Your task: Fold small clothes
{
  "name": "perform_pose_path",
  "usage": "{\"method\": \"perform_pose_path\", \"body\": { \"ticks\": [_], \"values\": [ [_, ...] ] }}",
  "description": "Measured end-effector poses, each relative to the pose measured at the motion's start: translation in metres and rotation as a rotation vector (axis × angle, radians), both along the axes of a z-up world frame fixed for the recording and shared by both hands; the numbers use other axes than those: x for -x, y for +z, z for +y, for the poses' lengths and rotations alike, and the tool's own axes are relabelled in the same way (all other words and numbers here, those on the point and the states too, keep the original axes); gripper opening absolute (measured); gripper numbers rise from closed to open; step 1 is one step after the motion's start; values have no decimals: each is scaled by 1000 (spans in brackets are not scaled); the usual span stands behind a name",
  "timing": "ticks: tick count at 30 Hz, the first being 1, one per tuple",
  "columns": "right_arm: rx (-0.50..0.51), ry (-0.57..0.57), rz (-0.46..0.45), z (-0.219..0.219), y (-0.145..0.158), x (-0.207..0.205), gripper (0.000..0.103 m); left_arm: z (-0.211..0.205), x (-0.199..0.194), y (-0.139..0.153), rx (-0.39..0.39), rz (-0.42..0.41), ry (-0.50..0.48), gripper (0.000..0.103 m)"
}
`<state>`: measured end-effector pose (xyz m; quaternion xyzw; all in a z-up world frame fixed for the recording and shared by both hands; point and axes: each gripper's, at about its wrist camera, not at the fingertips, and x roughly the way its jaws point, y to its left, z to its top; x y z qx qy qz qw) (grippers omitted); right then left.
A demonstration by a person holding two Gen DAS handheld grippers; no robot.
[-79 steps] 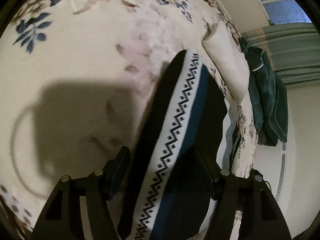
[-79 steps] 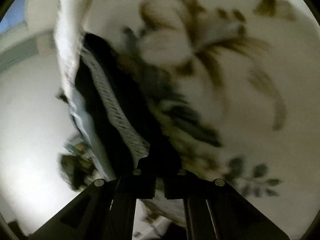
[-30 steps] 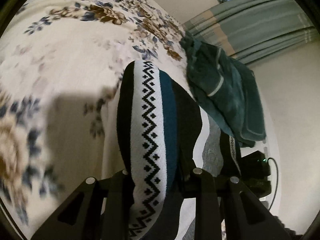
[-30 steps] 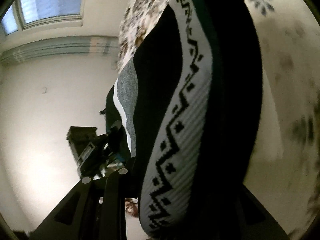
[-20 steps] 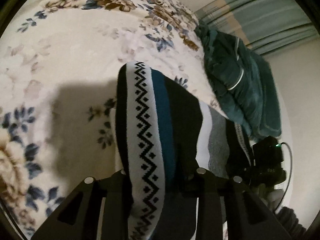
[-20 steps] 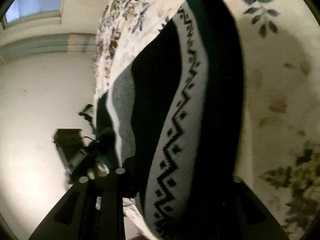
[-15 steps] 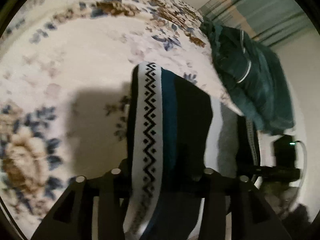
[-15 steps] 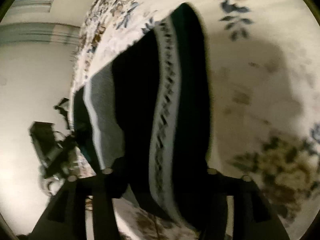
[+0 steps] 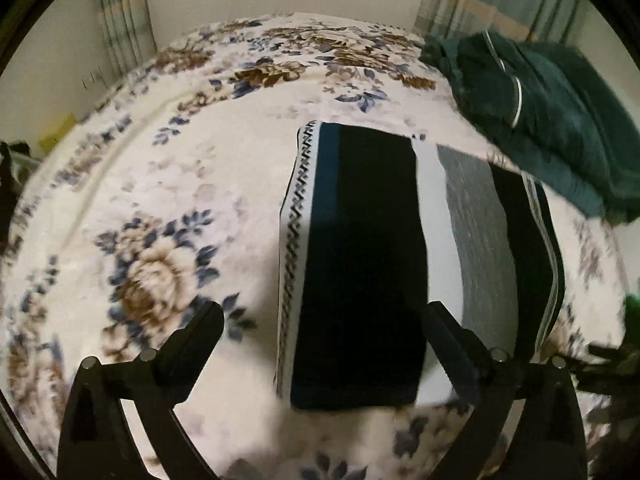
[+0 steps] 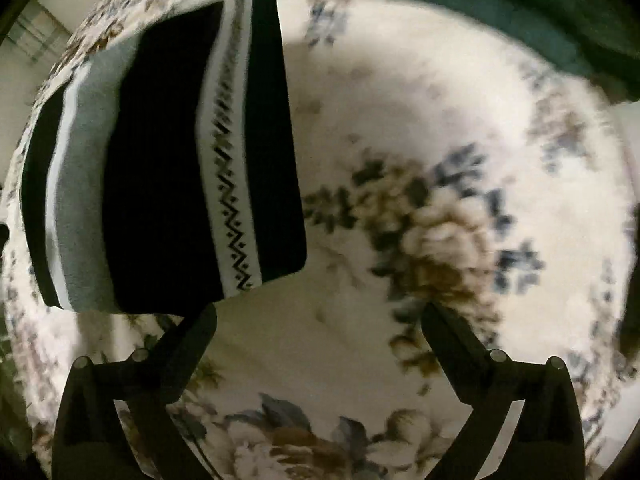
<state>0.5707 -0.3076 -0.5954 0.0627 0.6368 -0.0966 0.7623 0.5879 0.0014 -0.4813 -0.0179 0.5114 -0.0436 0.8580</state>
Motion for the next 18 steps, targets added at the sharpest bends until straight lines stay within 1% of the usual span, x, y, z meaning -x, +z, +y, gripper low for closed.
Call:
{"method": "perform_pose_path", "body": {
  "ticks": [2, 3, 4, 6, 8, 13, 16, 18],
  "values": [
    [55, -10, -54, 6, 34, 18, 103, -6, 13, 14, -21, -8, 0, 102],
    [70, -16, -69, 7, 42, 19, 103, -8, 19, 20, -33, -12, 0, 102],
    [92, -18, -90, 10, 57, 22, 103, -10, 24, 28, -42, -15, 2, 103],
    [131, -15, -127, 22, 91, 31, 103, -14, 37, 48, -55, -22, 3, 103],
    [150, -9, -156, 28, 126, 49, 103, -15, 53, 70, -49, -30, 1, 103],
    [179, 11, -221, 50, 218, 95, 103, -19, 99, 134, -60, -68, -2, 103],
    [195, 16, -266, 59, 270, 129, 103, -23, 132, 177, -69, -105, -4, 103],
    [192, 18, -297, 63, 307, 156, 103, -24, 156, 208, -59, -122, -1, 103]
  ]
}}
